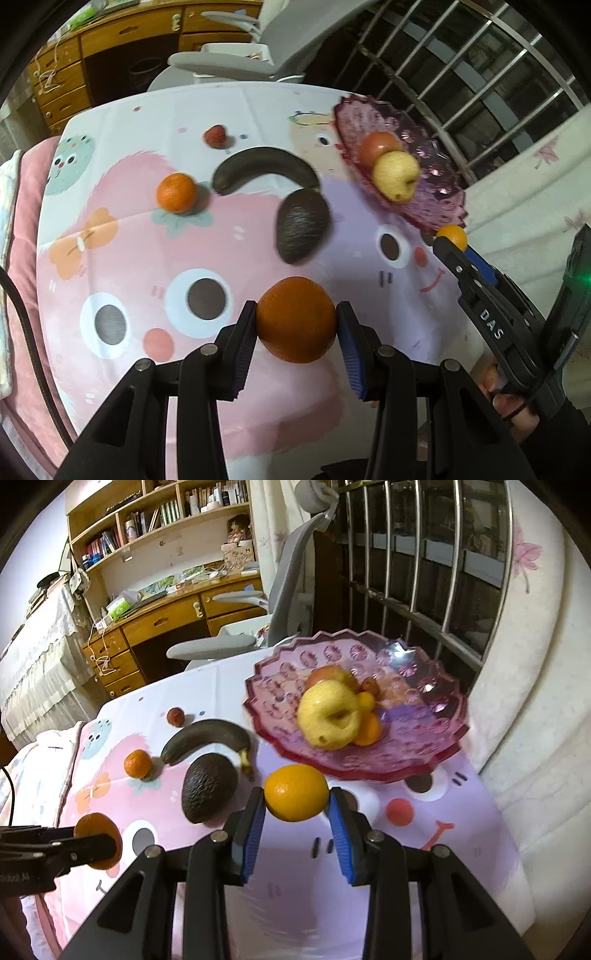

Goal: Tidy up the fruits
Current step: 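Carry both held oranges over the pink bowl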

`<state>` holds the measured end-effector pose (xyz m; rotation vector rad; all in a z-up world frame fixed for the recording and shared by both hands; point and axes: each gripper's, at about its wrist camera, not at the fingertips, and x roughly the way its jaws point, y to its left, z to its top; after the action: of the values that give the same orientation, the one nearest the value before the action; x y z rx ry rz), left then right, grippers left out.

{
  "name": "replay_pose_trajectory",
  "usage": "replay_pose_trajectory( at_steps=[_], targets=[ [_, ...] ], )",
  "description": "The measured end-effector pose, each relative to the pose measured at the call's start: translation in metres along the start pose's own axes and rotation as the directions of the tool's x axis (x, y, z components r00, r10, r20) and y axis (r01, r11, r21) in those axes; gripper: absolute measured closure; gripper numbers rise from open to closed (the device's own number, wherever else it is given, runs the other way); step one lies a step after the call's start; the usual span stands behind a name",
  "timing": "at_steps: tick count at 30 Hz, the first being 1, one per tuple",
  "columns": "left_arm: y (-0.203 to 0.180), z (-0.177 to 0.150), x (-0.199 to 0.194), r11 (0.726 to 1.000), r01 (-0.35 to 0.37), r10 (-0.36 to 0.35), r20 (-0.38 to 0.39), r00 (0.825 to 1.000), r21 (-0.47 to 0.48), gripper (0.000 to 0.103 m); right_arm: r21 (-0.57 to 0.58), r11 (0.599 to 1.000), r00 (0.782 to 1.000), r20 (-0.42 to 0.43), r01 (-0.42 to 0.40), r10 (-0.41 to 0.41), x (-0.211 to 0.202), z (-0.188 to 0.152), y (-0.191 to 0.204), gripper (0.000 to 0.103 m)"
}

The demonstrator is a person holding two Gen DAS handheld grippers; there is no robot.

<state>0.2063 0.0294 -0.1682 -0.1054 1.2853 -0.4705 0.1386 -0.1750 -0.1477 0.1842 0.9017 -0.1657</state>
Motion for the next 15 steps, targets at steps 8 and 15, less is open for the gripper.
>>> replay_pose_trajectory(
  at_steps=[8,15],
  targets=[
    [-0.049,0.012,0.005,1.0,0.012,-0.013,0.024,1.0,0.013,0.062,-0.008,1.0,1.0,0.001,0.006,-0.006,-0.007,0.015,-0.044,0.068],
    [-0.09,0.025,0.014,1.0,0.01,-0.01,0.058,0.998,-0.002,0.062,-0.04,0.999,1.0,-0.014,-0.013,0.013,-0.001,0.033,-0.083,0.068]
  ],
)
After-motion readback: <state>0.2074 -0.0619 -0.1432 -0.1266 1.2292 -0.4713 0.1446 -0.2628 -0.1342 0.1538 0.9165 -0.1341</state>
